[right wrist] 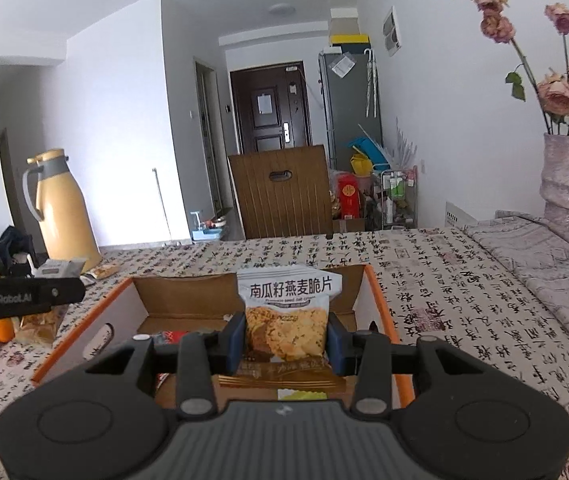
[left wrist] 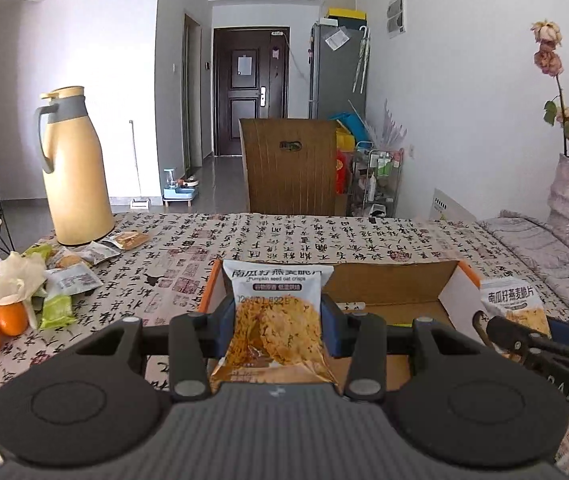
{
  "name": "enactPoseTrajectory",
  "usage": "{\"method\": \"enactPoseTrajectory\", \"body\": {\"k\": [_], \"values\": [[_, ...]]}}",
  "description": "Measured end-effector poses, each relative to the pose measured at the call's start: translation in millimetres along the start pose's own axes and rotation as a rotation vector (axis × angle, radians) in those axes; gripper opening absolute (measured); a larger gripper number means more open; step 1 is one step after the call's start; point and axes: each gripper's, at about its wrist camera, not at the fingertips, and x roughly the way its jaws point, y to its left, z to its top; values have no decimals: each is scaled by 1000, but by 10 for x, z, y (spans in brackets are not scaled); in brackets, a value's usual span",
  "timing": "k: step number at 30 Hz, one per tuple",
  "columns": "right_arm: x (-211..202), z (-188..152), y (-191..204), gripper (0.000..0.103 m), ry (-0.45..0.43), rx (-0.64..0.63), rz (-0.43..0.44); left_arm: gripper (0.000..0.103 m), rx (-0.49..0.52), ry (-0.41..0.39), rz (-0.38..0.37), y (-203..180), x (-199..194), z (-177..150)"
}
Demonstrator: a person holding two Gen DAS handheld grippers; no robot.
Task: Organize snacks
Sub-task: 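Carry both crisp packets over the box and open both grippers inside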
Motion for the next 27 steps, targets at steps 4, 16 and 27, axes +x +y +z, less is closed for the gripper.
{"method": "enactPoseTrajectory", "body": {"k": [4,16,27], "values": [[194,-63,-4,40,32,6,5,43,-4,17,0,9,174,-65],[328,-202,-70,70,78,19,26,86,-36,31,-28,99,299,-202],[280,-198,-137,103,55,53,14,103,-42,10,4,81,252,-197]]}}
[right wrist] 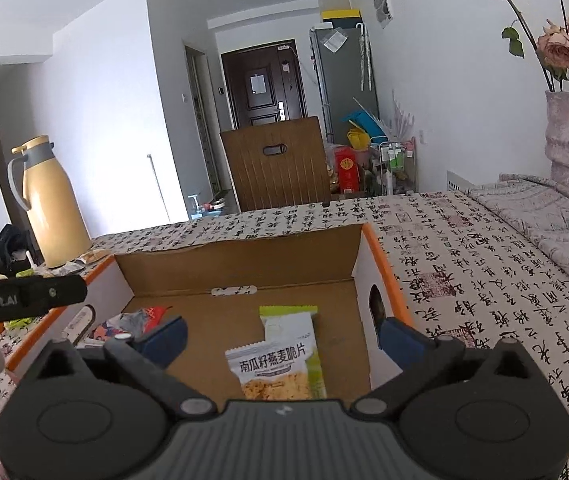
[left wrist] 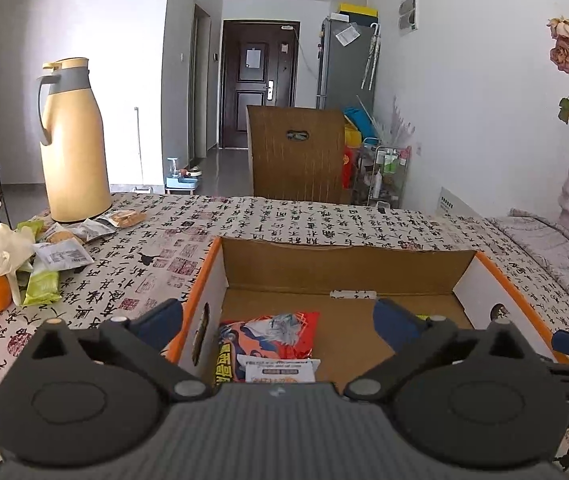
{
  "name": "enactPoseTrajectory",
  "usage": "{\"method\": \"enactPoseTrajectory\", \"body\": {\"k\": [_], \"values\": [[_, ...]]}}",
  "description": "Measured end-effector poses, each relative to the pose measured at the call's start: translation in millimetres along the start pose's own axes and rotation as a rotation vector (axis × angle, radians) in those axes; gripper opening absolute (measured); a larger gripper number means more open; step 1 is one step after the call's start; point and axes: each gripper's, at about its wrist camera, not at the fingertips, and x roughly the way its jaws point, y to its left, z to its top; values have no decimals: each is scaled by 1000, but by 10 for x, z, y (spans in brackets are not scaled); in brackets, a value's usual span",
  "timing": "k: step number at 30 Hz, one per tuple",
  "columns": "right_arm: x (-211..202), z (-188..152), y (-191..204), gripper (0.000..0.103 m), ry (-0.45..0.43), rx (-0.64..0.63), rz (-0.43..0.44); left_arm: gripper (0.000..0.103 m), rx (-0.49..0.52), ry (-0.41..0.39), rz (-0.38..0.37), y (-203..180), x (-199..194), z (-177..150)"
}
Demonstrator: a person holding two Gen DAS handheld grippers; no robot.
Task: Organize snacks
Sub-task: 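Carry both crisp packets over the box and open both grippers inside, then move both tools back over the remaining snack pile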
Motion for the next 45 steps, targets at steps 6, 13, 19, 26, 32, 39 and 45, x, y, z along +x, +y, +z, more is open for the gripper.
{"method": "enactPoseTrajectory", "body": {"k": [6,13,19,26,32,39,45], "values": [[-34,30,6,103,-8,-6,-4,103,-5,-7,-4,7,-44,20],[-229,123,75,103,-51,-42,-18,103,-13,-34,1,-2,-230,121],[-446,146,94,103,-73,-60,-23,103,0,-65,4,-15,-476,143],[-739,36,66,103,-77,-75,-32,103,-1,-68,9,17,-717,40],[-1002,-135,-21,103,-69,-77,-42,103,1,-74,2,83,-971,-124],[-1266,-374,-120,103,-58,-65,-42,103,34,-62,18,185,-1200,-395],[-1435,-630,-182,103,-36,-42,-47,103,25,-24,18,300,-1309,-659]]}}
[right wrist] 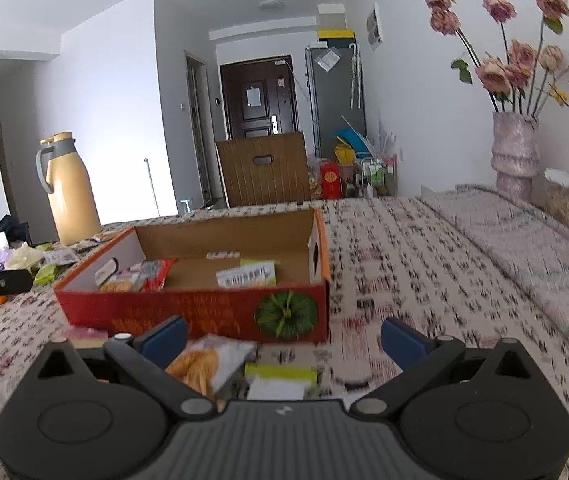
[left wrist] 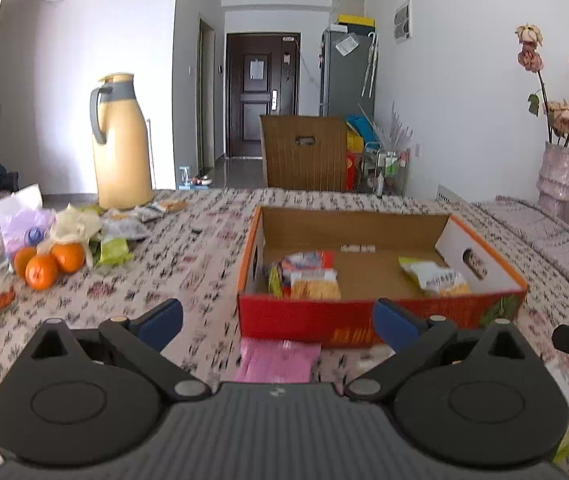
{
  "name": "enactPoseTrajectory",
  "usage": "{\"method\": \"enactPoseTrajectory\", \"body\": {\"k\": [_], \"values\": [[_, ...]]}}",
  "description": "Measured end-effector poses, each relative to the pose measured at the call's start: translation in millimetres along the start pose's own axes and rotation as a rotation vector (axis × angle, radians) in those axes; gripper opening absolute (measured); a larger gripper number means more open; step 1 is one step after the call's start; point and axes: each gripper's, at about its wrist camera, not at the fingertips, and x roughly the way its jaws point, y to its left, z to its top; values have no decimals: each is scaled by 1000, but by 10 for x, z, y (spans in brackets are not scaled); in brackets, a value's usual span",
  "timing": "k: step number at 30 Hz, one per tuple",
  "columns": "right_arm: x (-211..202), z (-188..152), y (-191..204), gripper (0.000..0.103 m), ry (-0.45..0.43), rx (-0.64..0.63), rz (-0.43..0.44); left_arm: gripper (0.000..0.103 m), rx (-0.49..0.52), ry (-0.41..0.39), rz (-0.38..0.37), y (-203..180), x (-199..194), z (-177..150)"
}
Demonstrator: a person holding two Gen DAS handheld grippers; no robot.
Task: Organize snacks
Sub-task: 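Move both tools back over the remaining snack pile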
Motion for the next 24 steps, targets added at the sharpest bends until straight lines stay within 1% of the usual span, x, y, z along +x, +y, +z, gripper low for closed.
{"method": "enactPoseTrajectory", "body": {"k": [4,7,11,21,22,24], "values": [[-83,-148,-28,103,21,13,-4,103,-15,21,-3,72,-51,-180],[-137,-248,-18,103,38,10,-5,103,-32,52,-11,115,-52,-302],[-151,-369,-17,103,73,12,-13,103,-26,81,-16,113,-62,-421],[-142,-474,-19,103,91,11,-27,103,-26,108,-23,106,-17,-484],[-132,-472,-15,102,93,9,-27,103,-25,109,-23,101,-16,-488],[-111,-464,0,96,94,4,-27,103,-25,111,-22,100,-7,-485]]}}
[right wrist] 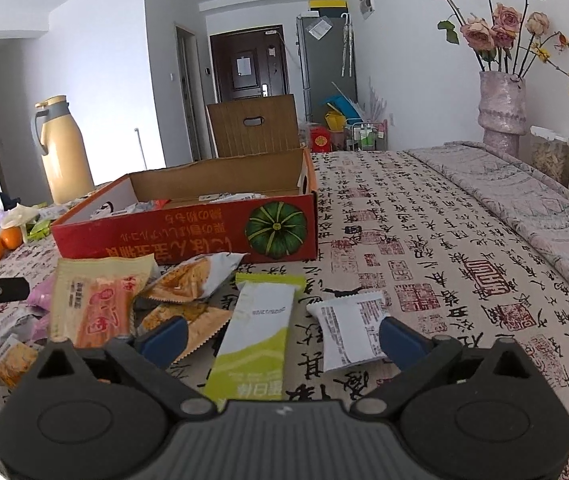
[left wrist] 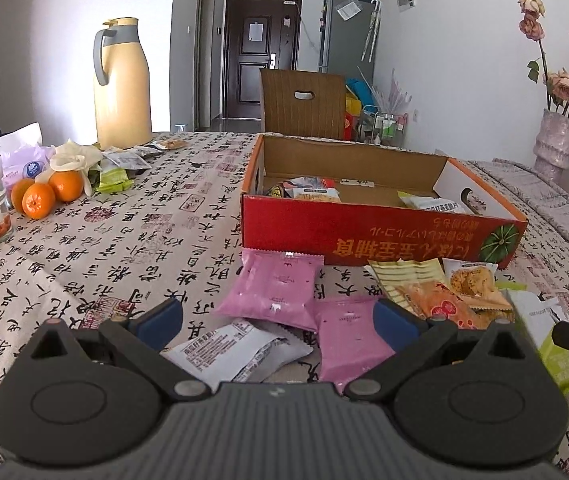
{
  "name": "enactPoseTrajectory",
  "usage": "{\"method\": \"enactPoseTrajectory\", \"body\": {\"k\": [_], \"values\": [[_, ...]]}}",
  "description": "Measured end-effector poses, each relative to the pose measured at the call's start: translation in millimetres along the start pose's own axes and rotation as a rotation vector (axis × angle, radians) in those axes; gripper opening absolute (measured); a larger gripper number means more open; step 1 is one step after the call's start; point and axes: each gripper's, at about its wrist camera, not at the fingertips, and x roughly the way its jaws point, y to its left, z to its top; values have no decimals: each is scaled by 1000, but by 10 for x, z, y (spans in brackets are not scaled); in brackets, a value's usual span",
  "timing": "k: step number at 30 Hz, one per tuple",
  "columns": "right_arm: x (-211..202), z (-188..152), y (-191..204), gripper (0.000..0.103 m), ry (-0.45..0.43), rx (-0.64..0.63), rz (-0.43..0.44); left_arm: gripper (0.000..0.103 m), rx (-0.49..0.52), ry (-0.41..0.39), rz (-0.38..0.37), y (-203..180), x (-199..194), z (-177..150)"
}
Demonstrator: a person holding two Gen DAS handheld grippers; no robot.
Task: Organize snacks
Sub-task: 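Move both tools back over the remaining snack pile, then grasp the green-white bar with the right gripper while the left gripper grasps a pink packet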
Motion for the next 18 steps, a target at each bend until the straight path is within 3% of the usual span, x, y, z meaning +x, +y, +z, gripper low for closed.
{"method": "enactPoseTrajectory", "body": {"k": [2,9,15,18], "values": [[29,13,32,82,4,-11,4,103,0,2,1,-2,8,-1],[249,3,174,54,78,-46,34,103,5,14,1,-5,30,-12],[353,-78,267,49,107,-82,-9,103,1,28,1,6,53,-22],[339,-99,274,39,97,-91,-9,103,1,33,-2,5,53,-28]]}}
